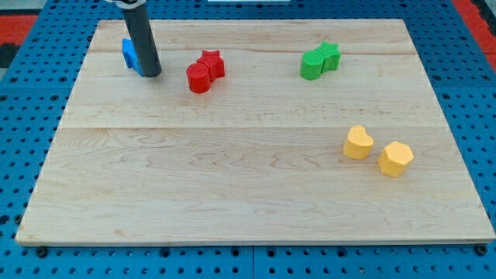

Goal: Nudge the red star

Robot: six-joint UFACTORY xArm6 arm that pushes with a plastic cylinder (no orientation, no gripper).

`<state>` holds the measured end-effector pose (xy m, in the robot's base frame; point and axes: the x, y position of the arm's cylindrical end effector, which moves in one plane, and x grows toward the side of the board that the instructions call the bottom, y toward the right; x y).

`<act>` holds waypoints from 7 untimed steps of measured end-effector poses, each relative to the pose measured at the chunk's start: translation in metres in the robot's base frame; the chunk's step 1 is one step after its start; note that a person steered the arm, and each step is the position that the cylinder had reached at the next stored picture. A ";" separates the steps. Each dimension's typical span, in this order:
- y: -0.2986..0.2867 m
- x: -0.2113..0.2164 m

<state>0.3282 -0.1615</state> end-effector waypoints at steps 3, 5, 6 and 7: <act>0.000 -0.009; -0.033 0.084; -0.043 0.084; 0.015 0.084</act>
<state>0.4120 -0.1464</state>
